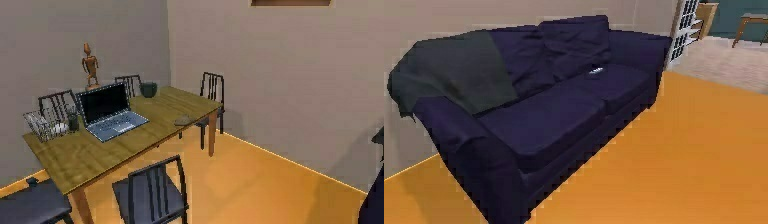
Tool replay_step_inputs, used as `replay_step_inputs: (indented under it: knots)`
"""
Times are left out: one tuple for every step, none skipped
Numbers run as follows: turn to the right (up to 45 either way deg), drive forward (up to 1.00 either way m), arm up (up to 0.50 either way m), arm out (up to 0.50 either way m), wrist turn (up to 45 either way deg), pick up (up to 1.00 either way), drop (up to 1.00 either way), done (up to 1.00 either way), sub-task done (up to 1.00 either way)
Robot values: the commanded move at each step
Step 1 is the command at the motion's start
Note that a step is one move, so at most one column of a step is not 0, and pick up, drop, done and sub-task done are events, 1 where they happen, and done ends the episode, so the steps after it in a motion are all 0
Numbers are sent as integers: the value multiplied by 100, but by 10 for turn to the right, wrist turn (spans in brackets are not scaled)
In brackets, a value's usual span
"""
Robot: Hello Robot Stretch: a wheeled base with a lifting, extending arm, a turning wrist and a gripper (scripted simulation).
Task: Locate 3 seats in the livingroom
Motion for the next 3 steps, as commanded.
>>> replay_step_inputs:
  knots:
    - [-150,0,0,0,0,0,0,0,0]
    - [0,0,0,0,0,0,0,0,100]
    - [-450,0,0,0,0,0,0,0,0]
